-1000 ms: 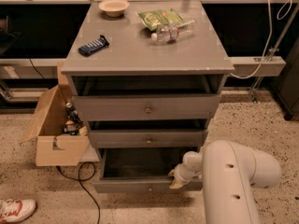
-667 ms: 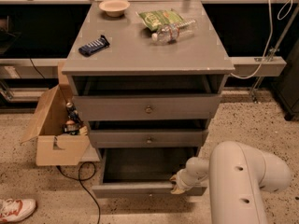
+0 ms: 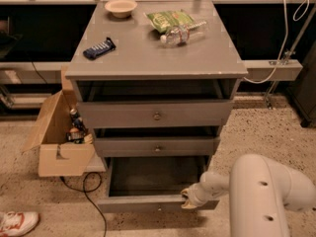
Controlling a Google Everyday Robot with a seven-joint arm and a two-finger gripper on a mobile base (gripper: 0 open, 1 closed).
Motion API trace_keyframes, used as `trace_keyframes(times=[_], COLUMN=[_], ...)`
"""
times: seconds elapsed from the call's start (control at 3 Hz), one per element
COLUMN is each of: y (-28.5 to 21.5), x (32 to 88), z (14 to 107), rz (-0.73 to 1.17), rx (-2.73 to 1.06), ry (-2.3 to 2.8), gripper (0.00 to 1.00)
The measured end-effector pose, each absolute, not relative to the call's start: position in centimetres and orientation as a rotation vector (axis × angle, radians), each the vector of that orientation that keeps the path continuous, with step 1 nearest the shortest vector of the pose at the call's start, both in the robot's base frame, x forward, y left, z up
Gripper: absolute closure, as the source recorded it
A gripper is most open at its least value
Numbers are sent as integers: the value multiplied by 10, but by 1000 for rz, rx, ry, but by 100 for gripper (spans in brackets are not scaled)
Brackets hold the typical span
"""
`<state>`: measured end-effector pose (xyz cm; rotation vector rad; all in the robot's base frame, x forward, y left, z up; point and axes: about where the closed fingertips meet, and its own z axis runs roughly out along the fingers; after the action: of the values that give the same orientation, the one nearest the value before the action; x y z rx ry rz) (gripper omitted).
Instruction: Open bottom drawer
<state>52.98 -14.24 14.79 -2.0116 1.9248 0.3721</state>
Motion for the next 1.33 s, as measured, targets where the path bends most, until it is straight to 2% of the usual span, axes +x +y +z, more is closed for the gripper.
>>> trace_keyframes(times=[1.33], y=[-139], x=[511], z=[150], rz=[443], rx=[-1974], ry=[1918], gripper=[100])
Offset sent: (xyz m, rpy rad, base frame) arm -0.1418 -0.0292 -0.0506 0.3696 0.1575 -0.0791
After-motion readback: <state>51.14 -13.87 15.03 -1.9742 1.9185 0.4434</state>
